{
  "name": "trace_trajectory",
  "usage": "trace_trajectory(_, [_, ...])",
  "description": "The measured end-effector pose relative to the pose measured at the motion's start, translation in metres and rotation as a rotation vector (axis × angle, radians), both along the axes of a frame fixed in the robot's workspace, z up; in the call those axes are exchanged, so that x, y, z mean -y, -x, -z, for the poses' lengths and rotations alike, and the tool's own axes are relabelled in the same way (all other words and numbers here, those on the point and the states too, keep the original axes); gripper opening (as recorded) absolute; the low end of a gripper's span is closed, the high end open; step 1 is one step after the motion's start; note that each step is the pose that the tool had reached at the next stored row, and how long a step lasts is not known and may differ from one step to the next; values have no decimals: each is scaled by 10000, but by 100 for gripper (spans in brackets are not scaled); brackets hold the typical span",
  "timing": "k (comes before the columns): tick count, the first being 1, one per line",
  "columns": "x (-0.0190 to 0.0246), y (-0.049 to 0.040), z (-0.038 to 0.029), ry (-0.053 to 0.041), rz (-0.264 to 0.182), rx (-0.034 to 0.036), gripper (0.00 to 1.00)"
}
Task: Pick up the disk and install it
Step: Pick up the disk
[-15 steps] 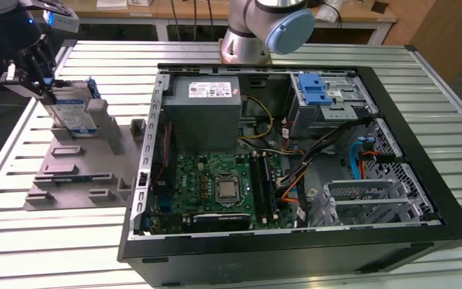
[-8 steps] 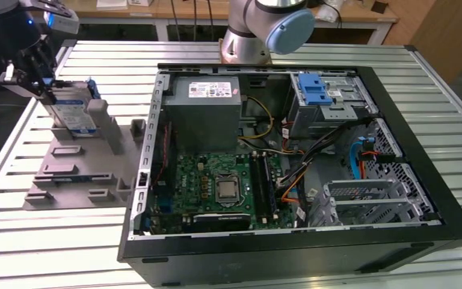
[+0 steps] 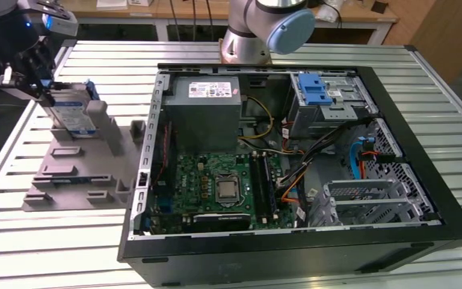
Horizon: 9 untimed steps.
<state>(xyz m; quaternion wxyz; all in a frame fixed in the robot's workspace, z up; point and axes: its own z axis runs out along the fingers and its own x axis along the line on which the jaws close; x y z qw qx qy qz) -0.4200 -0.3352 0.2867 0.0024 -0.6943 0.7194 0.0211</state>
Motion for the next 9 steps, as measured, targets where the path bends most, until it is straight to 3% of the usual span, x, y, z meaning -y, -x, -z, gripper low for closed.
trace_trajectory(9, [3,-9,0,0,225,1,37])
